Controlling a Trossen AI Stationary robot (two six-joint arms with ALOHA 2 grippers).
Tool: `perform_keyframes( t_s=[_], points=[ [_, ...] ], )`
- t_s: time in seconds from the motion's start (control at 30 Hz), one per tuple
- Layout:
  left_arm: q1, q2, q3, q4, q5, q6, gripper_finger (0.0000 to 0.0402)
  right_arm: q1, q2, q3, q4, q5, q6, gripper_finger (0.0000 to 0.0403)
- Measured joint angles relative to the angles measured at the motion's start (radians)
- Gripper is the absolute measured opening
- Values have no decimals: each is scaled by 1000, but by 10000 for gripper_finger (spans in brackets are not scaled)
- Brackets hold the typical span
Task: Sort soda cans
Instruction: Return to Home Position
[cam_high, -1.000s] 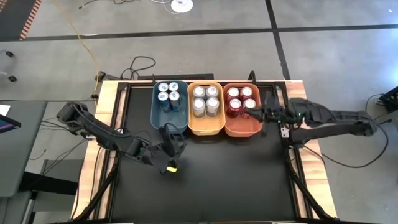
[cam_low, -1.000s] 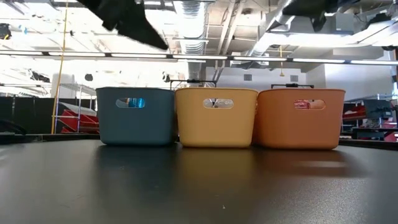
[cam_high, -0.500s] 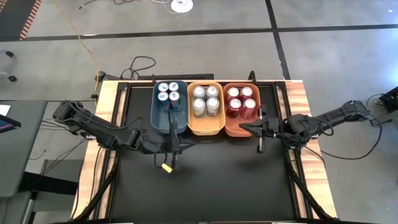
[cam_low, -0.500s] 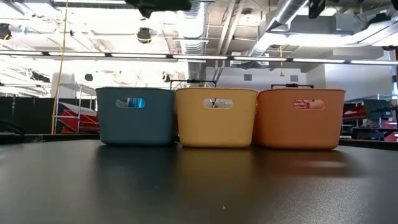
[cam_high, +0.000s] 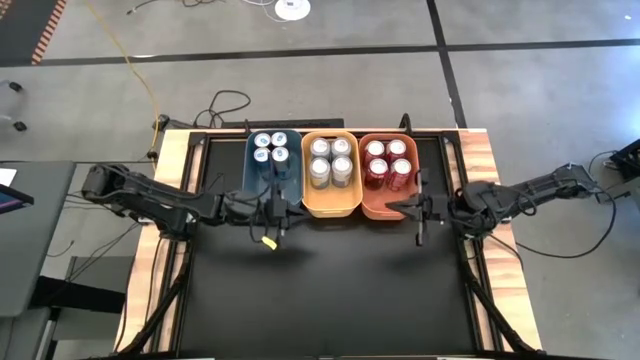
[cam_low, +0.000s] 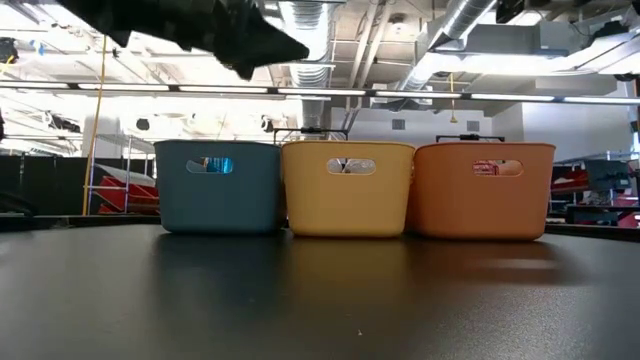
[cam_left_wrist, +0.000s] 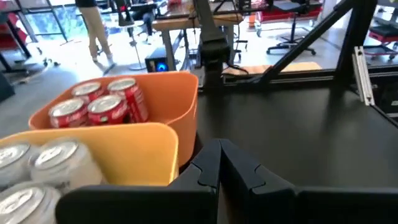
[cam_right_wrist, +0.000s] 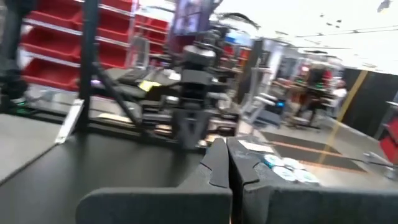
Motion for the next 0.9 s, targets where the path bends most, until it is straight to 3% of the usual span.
perform_keyframes(
  t_s=[0.27,0.43,0.7,0.9],
  points=[
    [34,-192,-117,3,13,-5,0,7,-28,0,-28,-29,4,0],
    [34,-327,-220,64,13,-6,0,1,-53,0,-145,-37,23,0],
    [34,-443,-327,80,15,36,0,-12,-44,-10,-113,-37,41,0],
    [34,-525,-347,48,15,60,0,-47,-136,-100,-57,-36,41,0]
  ],
)
